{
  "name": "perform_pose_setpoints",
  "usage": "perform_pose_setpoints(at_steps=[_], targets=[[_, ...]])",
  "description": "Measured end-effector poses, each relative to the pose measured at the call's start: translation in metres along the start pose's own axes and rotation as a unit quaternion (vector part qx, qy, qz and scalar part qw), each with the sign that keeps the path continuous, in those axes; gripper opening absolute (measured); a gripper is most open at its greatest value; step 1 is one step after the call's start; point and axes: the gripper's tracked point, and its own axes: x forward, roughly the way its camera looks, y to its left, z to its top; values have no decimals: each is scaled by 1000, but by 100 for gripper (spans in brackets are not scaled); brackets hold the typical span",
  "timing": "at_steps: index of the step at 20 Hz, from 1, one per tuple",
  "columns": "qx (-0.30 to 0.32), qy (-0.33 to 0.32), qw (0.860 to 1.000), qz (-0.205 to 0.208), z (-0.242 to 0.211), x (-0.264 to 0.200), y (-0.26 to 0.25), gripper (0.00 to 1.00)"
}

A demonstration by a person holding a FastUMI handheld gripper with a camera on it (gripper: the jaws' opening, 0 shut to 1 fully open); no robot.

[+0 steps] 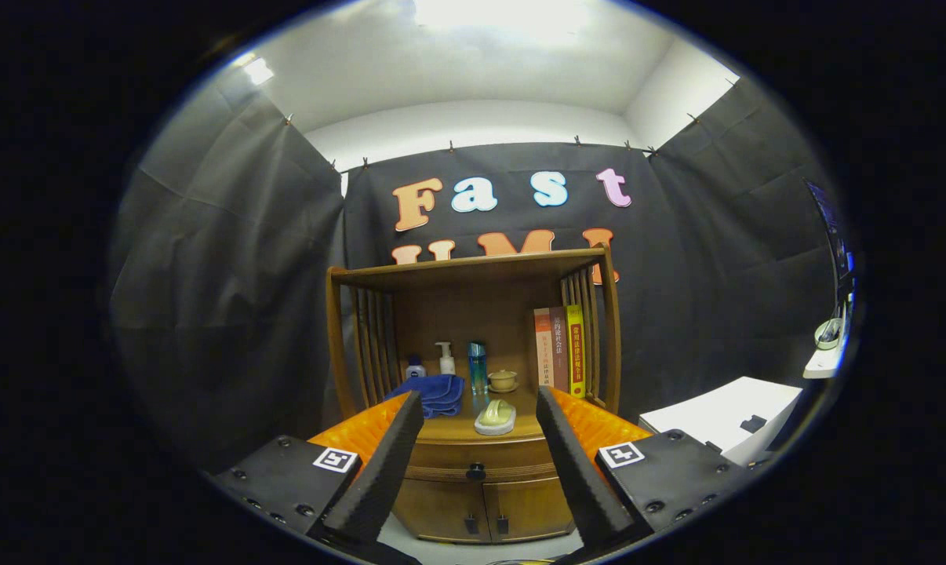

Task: Pull open the drawer, take out the items inside it, and place them on the countertop above the cabinet.

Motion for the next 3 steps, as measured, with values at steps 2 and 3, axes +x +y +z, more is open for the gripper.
perform_pose_setpoints(at_steps=[2, 3], targets=[[5, -3, 1000, -2, 0, 2, -2, 96], [9, -3, 1000, -2, -1, 2, -3, 96]])
